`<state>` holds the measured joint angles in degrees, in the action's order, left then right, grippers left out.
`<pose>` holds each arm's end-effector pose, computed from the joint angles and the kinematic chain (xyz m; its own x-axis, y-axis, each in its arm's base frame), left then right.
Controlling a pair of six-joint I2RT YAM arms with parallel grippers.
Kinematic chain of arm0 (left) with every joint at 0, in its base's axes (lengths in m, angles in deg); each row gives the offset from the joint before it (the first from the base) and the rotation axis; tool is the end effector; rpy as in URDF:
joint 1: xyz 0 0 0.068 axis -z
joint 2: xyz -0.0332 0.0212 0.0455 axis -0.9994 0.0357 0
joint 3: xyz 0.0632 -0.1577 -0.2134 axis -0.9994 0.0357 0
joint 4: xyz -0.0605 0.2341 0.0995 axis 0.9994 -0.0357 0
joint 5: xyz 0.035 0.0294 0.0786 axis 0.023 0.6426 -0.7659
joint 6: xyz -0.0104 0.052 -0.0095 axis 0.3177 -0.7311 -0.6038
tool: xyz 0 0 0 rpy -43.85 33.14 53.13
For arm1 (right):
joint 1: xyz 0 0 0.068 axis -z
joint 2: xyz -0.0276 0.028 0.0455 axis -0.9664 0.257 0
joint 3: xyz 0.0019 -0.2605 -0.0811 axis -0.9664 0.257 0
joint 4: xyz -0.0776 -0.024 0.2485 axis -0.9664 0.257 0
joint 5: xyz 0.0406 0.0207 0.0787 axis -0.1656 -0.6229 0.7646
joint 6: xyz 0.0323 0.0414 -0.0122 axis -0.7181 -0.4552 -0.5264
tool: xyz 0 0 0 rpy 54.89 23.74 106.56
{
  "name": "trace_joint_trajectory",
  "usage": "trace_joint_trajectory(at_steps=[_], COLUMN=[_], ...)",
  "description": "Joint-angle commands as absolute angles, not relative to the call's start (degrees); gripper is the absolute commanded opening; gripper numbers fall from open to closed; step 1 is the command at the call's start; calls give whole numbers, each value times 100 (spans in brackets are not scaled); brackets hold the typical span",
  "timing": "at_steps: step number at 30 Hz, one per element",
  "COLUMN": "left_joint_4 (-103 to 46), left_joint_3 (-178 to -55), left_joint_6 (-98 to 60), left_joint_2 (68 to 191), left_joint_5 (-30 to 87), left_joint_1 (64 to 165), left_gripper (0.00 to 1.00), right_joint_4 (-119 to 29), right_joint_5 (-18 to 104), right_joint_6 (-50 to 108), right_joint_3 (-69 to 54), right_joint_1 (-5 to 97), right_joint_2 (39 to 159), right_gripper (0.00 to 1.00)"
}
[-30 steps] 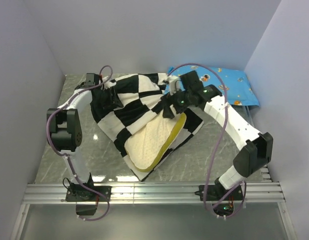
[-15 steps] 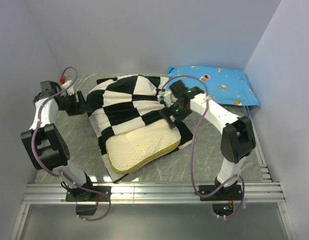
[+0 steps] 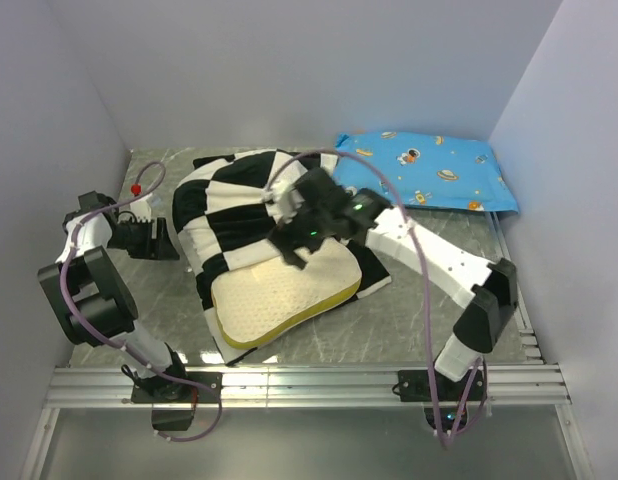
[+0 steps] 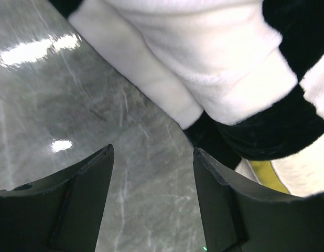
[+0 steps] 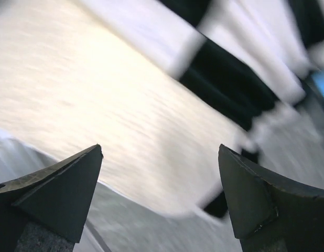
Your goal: Put the pillow into the pillowcase
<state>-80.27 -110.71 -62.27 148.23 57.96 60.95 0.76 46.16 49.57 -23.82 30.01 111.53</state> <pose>0.2824 0.1195 0.2147 -0.8685 0.0225 -0.4951 0.2506 0.8818 -0.3995 0.2464 0.2568 0.3487 -0.3254 -0.6577 -0.6794 -0.8874 0.4605 -0.0208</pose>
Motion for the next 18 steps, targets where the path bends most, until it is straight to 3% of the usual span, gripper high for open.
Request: trace_joint_trajectory(at_steps=[1,8,12,13,14,17,18], left_joint_4=[-7599,-7361,-7176,-7124,-6914,-6509,-6203], left_joint_3=[-10986,-10477,-10257,-10222,-10169,-9897,-9774], left_joint_6=[-6454,-6707,-7033,-7103,-7173,-7296,-7323], left_joint_2=[14448,13920,13823,13815,13815,13867,13911], left_joint_5=[6131,6097,6079,6079,6044,5816,5780], left_joint_1=[6080,6097,6237,6307,6482,6877,6949], left_gripper=[68,69,71,72,73,74,74], right_joint_4=[-535,-563,-649,-719,-815,-1071,-1132], right_joint_5=[4546,4489,5140,5298,5456,5502,5658], right_joint_6=[4248,2958,2473,2437,2358,2480,2481], right_joint_3=[-2802,-4173,-3561,-3377,-3070,-2646,-2523], right_joint_1=[2266,1509,1508,1560,1717,2025,2114], right_joint_2=[11683,13316,14004,14109,14285,14199,14111], right_gripper=[98,99,95,89,71,44,17])
